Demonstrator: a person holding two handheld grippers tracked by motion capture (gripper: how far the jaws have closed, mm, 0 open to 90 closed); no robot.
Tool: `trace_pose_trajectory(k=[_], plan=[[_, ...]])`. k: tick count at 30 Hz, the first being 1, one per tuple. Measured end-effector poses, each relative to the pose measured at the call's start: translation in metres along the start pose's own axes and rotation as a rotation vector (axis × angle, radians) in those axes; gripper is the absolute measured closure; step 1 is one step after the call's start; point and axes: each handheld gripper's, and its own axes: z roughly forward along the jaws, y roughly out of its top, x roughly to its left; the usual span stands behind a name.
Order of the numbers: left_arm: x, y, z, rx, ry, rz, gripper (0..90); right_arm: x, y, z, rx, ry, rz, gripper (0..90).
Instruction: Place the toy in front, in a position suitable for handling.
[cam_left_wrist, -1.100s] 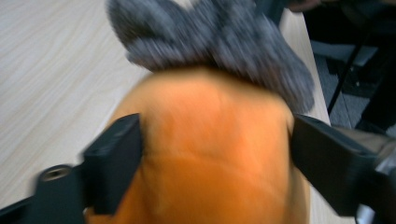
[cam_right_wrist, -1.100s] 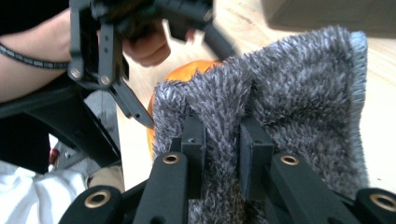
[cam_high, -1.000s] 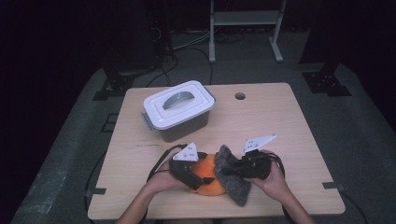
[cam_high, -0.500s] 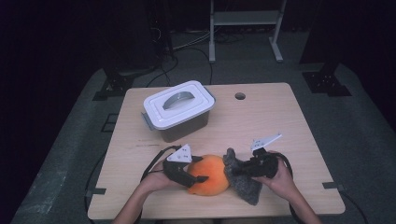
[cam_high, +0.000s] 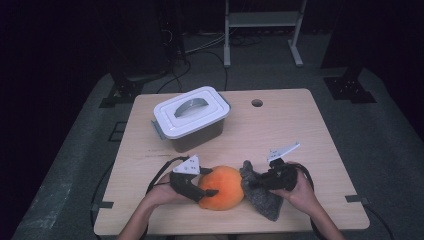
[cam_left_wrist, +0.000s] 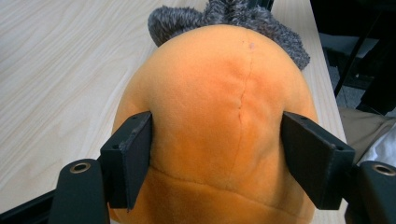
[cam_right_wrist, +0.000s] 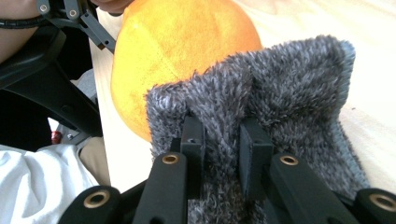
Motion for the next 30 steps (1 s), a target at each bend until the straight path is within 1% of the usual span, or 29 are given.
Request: trace_pose_trajectory(k=[1, 2, 3, 4, 5, 6, 7, 8, 9, 11, 12, 13, 15, 17, 19, 21, 22, 23, 24, 25, 26, 27, 28, 30], plan=[[-0.001, 0.001, 0.001, -0.004, 0.006, 0.007, 28.0, 0.001, 0.001, -0.002, -0.007, -0.002, -0.005, 74.2], [-0.003, 0.003, 0.002, -0.015, 0.020, 0.015, 29.7, 0.003, 0.003, -0.004, -0.026, -0.004, -0.014, 74.2], [-0.005, 0.005, 0.003, -0.018, 0.024, 0.016, 32.3, 0.006, 0.006, -0.009, -0.058, 0.004, -0.018, 74.2], [-0.007, 0.008, 0.006, -0.022, 0.028, 0.021, 34.8, 0.008, 0.008, -0.011, -0.078, 0.010, -0.022, 74.2], [-0.010, 0.013, 0.009, -0.027, 0.044, 0.031, 36.9, 0.010, 0.011, -0.014, -0.104, 0.015, -0.029, 74.2], [-0.013, 0.017, 0.011, -0.035, 0.051, 0.033, 38.1, 0.015, 0.015, -0.018, -0.136, 0.017, -0.038, 74.2], [-0.014, 0.020, 0.014, -0.040, 0.053, 0.037, 38.1, 0.018, 0.018, -0.019, -0.159, 0.019, -0.050, 74.0], [-0.018, 0.024, 0.018, -0.050, 0.054, 0.044, 38.0, 0.021, 0.020, -0.020, -0.170, 0.022, -0.060, 74.0], [-0.020, 0.027, 0.020, -0.050, 0.051, 0.053, 37.4, 0.027, 0.024, -0.019, -0.176, 0.023, -0.077, 74.0], [-0.022, 0.028, 0.023, -0.046, 0.051, 0.072, 36.2, 0.032, 0.026, -0.014, -0.155, 0.015, -0.102, 74.0], [-0.022, 0.028, 0.023, -0.045, 0.051, 0.077, 35.1, 0.033, 0.026, -0.009, -0.127, 0.000, -0.115, 74.1], [-0.022, 0.028, 0.023, -0.041, 0.049, 0.075, 32.8, 0.033, 0.024, -0.006, -0.114, -0.005, -0.117, 74.1], [-0.022, 0.027, 0.021, -0.041, 0.052, 0.079, 28.6, 0.030, 0.022, -0.003, -0.107, 0.000, -0.116, 74.1], [-0.020, 0.026, 0.019, -0.027, 0.051, 0.083, 28.5, 0.029, 0.021, -0.005, -0.098, -0.010, -0.120, 74.0], [-0.019, 0.024, 0.018, -0.034, 0.048, 0.077, 28.6, 0.026, 0.017, -0.006, -0.074, -0.019, -0.119, 73.7], [-0.019, 0.023, 0.020, -0.040, 0.052, 0.072, 29.2, 0.024, 0.015, -0.009, -0.059, -0.029, -0.103, 73.7], [-0.019, 0.024, 0.021, -0.039, 0.056, 0.076, 29.4, 0.024, 0.016, -0.012, -0.064, -0.035, -0.102, 73.8], [-0.019, 0.025, 0.022, -0.041, 0.057, 0.077, 29.4, 0.026, 0.017, -0.014, -0.082, -0.036, -0.101, 73.7], [-0.021, 0.026, 0.023, -0.049, 0.055, 0.076, 29.3, 0.028, 0.019, -0.016, -0.100, -0.030, -0.105, 73.8], [-0.021, 0.027, 0.024, -0.048, 0.054, 0.079, 29.0, 0.031, 0.022, -0.017, -0.126, -0.013, -0.111, 73.8], [-0.022, 0.028, 0.025, -0.043, 0.050, 0.083, 28.4, 0.032, 0.023, -0.017, -0.129, -0.012, -0.114, 73.7], [-0.022, 0.029, 0.025, -0.039, 0.051, 0.086, 27.9, 0.035, 0.025, -0.015, -0.119, -0.020, -0.131, 73.7], [-0.022, 0.029, 0.025, -0.039, 0.051, 0.083, 27.5, 0.035, 0.026, -0.012, -0.104, -0.023, -0.136, 73.7], [-0.021, 0.029, 0.023, -0.033, 0.048, 0.077, 24.0, 0.031, 0.022, -0.005, -0.084, -0.016, -0.126, 73.7]])
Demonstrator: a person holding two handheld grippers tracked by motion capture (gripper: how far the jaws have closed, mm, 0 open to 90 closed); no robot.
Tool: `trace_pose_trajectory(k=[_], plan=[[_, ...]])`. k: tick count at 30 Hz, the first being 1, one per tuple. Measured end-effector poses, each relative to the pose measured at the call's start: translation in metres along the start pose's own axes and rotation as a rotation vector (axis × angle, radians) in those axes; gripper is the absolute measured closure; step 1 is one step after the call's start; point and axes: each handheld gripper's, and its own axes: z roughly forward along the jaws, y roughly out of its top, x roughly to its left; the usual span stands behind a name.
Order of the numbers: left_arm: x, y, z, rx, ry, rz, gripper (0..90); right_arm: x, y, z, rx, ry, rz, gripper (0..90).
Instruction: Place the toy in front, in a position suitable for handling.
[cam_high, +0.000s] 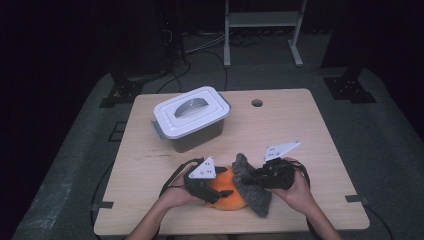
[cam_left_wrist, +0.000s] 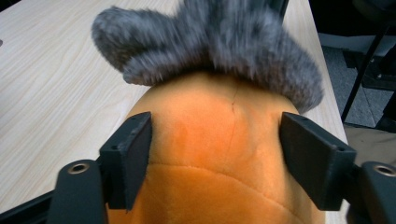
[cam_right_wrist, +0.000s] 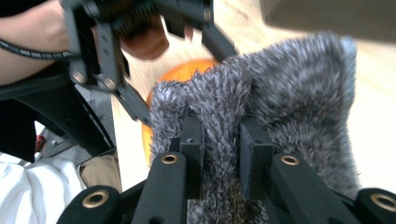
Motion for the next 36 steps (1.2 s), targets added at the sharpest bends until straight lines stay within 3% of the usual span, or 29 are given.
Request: trace_pose_trajectory(k=[2, 5, 8, 11, 13, 16, 19, 23, 26, 30, 33, 36], plan=[[0.001, 0.001, -0.003, 0.009, 0.000, -0.014, 18.7, -0.004, -0.003, 0.001, 0.003, 0.013, 0.014, 73.7], [0.006, 0.001, -0.010, 0.015, 0.002, -0.049, 12.0, -0.008, -0.007, -0.004, 0.014, -0.006, 0.027, 73.7], [0.010, -0.002, -0.014, 0.014, -0.014, -0.078, 16.2, -0.011, -0.010, -0.008, 0.021, -0.012, 0.044, 73.6], [0.008, -0.002, -0.010, 0.018, 0.005, -0.062, 26.2, -0.007, -0.004, -0.013, 0.011, -0.032, 0.037, 73.7], [0.005, 0.003, -0.006, -0.013, 0.014, -0.060, 28.6, 0.000, 0.004, -0.015, -0.020, -0.025, 0.014, 73.6], [-0.002, 0.010, 0.002, -0.020, 0.009, -0.035, 28.3, 0.012, 0.014, -0.011, -0.033, -0.029, -0.031, 73.3], [-0.005, 0.011, 0.004, -0.002, 0.013, -0.006, 24.5, 0.017, 0.015, -0.001, 0.014, -0.038, -0.061, 73.4], [0.000, 0.008, 0.000, 0.004, 0.013, -0.050, 15.7, 0.009, 0.008, -0.004, 0.019, -0.024, -0.043, 73.6], [0.002, 0.005, -0.001, 0.007, -0.006, -0.062, 19.1, 0.006, 0.004, -0.008, 0.029, -0.033, -0.030, 73.7], [-0.002, 0.009, -0.002, -0.006, 0.013, -0.029, 31.0, 0.008, 0.007, -0.016, 0.016, -0.049, -0.027, 73.7], [-0.006, 0.013, 0.002, -0.013, 0.009, -0.011, 30.4, 0.015, 0.016, -0.017, -0.010, -0.053, -0.048, 73.6], [-0.006, 0.012, 0.003, -0.010, 0.009, -0.011, 25.8, 0.016, 0.017, -0.009, 0.025, -0.063, -0.060, 73.6]])
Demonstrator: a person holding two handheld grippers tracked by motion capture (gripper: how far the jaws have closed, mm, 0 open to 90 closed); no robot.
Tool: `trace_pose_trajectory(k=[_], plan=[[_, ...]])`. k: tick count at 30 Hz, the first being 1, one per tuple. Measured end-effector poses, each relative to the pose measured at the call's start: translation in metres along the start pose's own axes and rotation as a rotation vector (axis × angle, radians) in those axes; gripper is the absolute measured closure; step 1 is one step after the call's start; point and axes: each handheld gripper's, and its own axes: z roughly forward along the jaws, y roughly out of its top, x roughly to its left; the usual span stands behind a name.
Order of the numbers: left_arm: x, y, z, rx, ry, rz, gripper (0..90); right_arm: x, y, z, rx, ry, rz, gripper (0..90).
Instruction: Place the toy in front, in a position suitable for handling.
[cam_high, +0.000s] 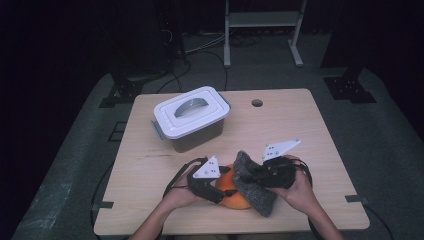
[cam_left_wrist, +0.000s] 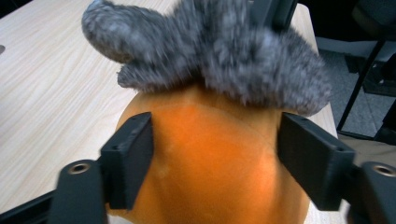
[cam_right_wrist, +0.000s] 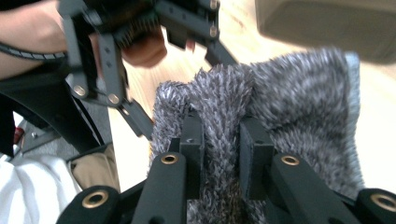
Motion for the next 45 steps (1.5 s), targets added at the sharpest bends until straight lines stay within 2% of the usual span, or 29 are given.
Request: trace_pose_trajectory(k=[3, 6, 8, 9, 10, 11, 14, 17, 21, 23, 27, 30, 34, 38, 40, 43, 45], plan=[[0.003, -0.002, -0.003, 0.003, -0.011, -0.011, 15.2, -0.006, -0.006, 0.003, 0.009, 0.027, 0.019, 73.7], [0.007, -0.004, -0.006, 0.009, -0.026, -0.033, 10.7, -0.010, -0.010, -0.003, 0.004, 0.025, 0.031, 73.7], [0.010, -0.006, -0.006, 0.007, -0.047, -0.048, 12.5, -0.014, -0.013, -0.007, -0.001, 0.028, 0.051, 73.7], [0.009, -0.007, -0.006, 0.004, -0.049, -0.042, 21.6, -0.017, -0.015, -0.009, 0.000, 0.033, 0.066, 73.7], [0.008, -0.007, -0.005, -0.001, -0.043, -0.037, 25.4, -0.017, -0.015, -0.009, 0.001, 0.034, 0.071, 73.7], [0.007, -0.006, -0.005, -0.001, -0.042, -0.030, 30.2, -0.017, -0.015, -0.010, 0.005, 0.031, 0.072, 73.6], [0.004, -0.001, -0.005, -0.020, -0.024, -0.020, 33.5, -0.012, -0.009, -0.015, -0.004, 0.005, 0.051, 73.9], [-0.001, 0.004, -0.002, -0.035, -0.013, -0.006, 32.9, -0.003, 0.001, -0.020, -0.044, 0.016, 0.019, 74.0], [-0.004, 0.006, 0.000, -0.023, -0.005, 0.007, 31.5, 0.004, 0.003, -0.010, 0.000, 0.011, -0.012, 73.9], [-0.003, 0.004, 0.000, -0.023, -0.007, 0.001, 31.0, 0.001, 0.000, -0.008, 0.011, 0.022, -0.005, 74.0], [0.001, 0.001, 0.000, -0.033, -0.024, -0.017, 28.9, -0.006, -0.007, -0.014, 0.040, 0.015, 0.010, 75.0], [0.000, 0.002, 0.001, -0.036, -0.022, -0.014, 28.3, -0.007, -0.008, -0.018, 0.022, 0.017, 0.020, 75.2], [-0.005, 0.005, 0.003, -0.033, -0.024, 0.012, 27.5, -0.003, -0.001, -0.015, -0.016, 0.027, 0.003, 75.2], [-0.004, 0.003, 0.002, -0.020, -0.027, 0.015, 27.5, -0.004, -0.002, -0.012, 0.001, 0.034, 0.006, 75.3], [-0.003, 0.001, 0.001, -0.007, -0.032, 0.019, 27.3, -0.007, -0.005, -0.016, 0.002, 0.016, 0.018, 75.3], [0.000, -0.003, 0.001, 0.004, -0.044, 0.018, 26.1, -0.015, -0.009, -0.024, -0.040, -0.024, 0.052, 75.0], [0.001, -0.004, 0.001, 0.008, -0.047, 0.012, 24.5, -0.020, -0.013, -0.023, -0.035, -0.034, 0.071, 74.9]])
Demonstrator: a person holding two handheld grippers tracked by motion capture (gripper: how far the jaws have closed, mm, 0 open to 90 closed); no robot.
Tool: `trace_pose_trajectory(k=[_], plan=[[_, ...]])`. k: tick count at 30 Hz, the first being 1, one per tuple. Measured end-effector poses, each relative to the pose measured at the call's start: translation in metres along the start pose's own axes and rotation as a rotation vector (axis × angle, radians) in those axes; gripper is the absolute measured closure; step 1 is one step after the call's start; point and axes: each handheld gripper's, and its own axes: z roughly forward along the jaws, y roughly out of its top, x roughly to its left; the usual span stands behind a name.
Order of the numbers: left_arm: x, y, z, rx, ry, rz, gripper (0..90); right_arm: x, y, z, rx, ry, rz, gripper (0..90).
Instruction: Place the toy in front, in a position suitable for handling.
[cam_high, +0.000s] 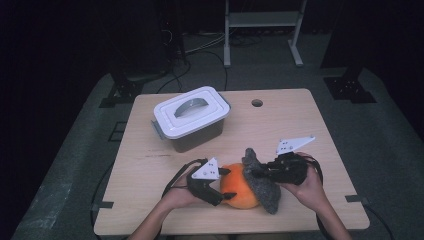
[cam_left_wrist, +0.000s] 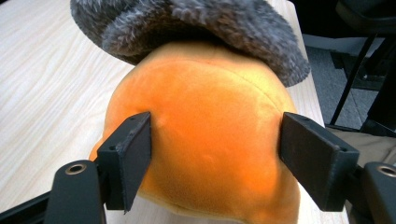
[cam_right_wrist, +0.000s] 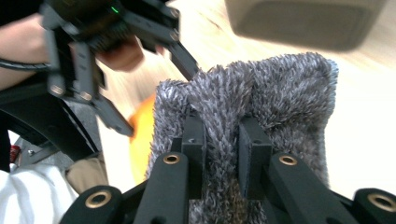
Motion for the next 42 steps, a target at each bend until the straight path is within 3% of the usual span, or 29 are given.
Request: trace_pose_trajectory(k=[6, 10, 12, 17, 20, 23, 25, 29, 31, 34, 37, 39, 42], plan=[[0.003, 0.000, 0.003, 0.004, 0.014, -0.050, 10.3, -0.004, -0.009, 0.008, 0.045, 0.049, 0.009, 74.5], [0.002, 0.002, 0.003, -0.002, 0.004, -0.060, 13.5, -0.003, -0.010, 0.007, 0.066, 0.072, -0.003, 74.5], [-0.002, 0.002, 0.003, 0.007, 0.010, -0.024, 21.3, -0.001, -0.008, 0.006, 0.077, 0.078, -0.009, 74.6], [-0.007, 0.005, 0.004, 0.014, 0.000, 0.015, 22.6, 0.006, 0.002, 0.001, 0.013, 0.064, -0.030, 74.8], [-0.007, 0.007, 0.003, 0.020, -0.006, 0.004, 19.2, 0.007, 0.004, 0.006, 0.035, 0.056, -0.039, 74.7], [-0.004, 0.008, 0.000, -0.015, -0.002, -0.030, 13.8, 0.005, -0.002, 0.012, 0.051, 0.095, -0.029, 74.6], [-0.003, 0.009, 0.001, -0.009, 0.005, -0.043, 12.5, 0.005, -0.003, 0.012, 0.061, 0.115, -0.031, 74.6], [-0.007, 0.007, 0.005, 0.002, 0.001, -0.023, 21.3, 0.009, -0.001, 0.009, 0.084, 0.115, -0.034, 74.7], [-0.008, 0.008, 0.005, 0.001, -0.008, -0.009, 21.6, 0.019, 0.007, 0.006, 0.045, 0.078, -0.061, 74.7], [-0.011, 0.009, 0.006, 0.006, -0.007, 0.013, 21.7, 0.031, 0.015, 0.010, 0.058, 0.074, -0.104, 74.7], [-0.011, 0.008, 0.005, 0.021, -0.007, 0.027, 21.9, 0.029, 0.011, 0.018, 0.087, 0.083, -0.099, 74.7], [-0.011, 0.007, 0.005, 0.020, -0.007, 0.026, 22.0, 0.025, 0.008, 0.017, 0.088, 0.106, -0.084, 74.7], [-0.009, 0.005, 0.004, 0.022, -0.010, 0.023, 22.0, 0.021, 0.004, 0.012, 0.091, 0.101, -0.073, 74.7]])
